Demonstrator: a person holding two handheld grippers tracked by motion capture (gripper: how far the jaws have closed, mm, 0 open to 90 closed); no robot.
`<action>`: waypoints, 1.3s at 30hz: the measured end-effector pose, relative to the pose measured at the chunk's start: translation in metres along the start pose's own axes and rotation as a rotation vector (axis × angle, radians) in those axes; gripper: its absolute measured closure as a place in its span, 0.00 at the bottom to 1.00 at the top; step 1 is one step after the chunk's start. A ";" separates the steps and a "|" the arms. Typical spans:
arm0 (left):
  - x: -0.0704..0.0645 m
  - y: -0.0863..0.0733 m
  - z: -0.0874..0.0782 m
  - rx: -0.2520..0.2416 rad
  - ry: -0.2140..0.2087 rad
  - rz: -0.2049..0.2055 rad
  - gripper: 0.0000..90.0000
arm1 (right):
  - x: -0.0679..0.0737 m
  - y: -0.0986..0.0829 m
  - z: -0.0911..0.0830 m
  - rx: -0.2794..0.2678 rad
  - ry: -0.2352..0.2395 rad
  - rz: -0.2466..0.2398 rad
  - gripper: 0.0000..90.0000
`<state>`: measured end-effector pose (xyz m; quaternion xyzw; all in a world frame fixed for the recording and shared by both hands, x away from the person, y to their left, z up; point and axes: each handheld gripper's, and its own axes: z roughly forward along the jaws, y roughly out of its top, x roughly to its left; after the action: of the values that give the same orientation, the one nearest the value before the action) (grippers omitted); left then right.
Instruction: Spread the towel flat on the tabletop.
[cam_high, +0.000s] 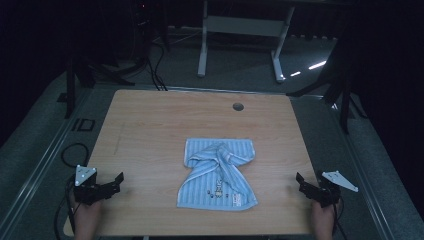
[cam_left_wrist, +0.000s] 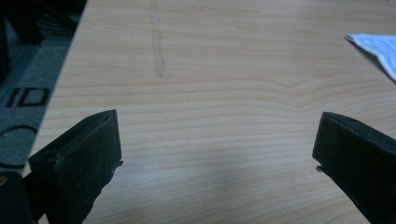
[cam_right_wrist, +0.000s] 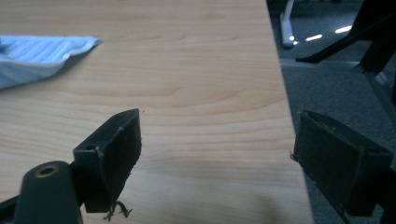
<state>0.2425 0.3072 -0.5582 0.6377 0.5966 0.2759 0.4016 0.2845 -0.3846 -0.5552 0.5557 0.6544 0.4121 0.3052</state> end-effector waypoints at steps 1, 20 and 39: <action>0.000 0.000 0.001 0.005 -0.011 -0.003 0.01 | 0.000 0.000 0.000 0.006 0.002 -0.001 0.17; -0.011 0.010 0.003 0.378 -0.191 0.252 0.01 | 0.001 0.012 0.004 0.266 0.229 -0.205 0.15; -0.060 0.045 0.013 0.752 -0.215 0.439 0.01 | 0.045 0.051 0.015 0.801 0.335 -0.544 0.17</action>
<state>0.2697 0.2472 -0.5197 0.8759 0.4609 0.0509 0.1336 0.3128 -0.3354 -0.5152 0.3650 0.9218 0.1183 0.0555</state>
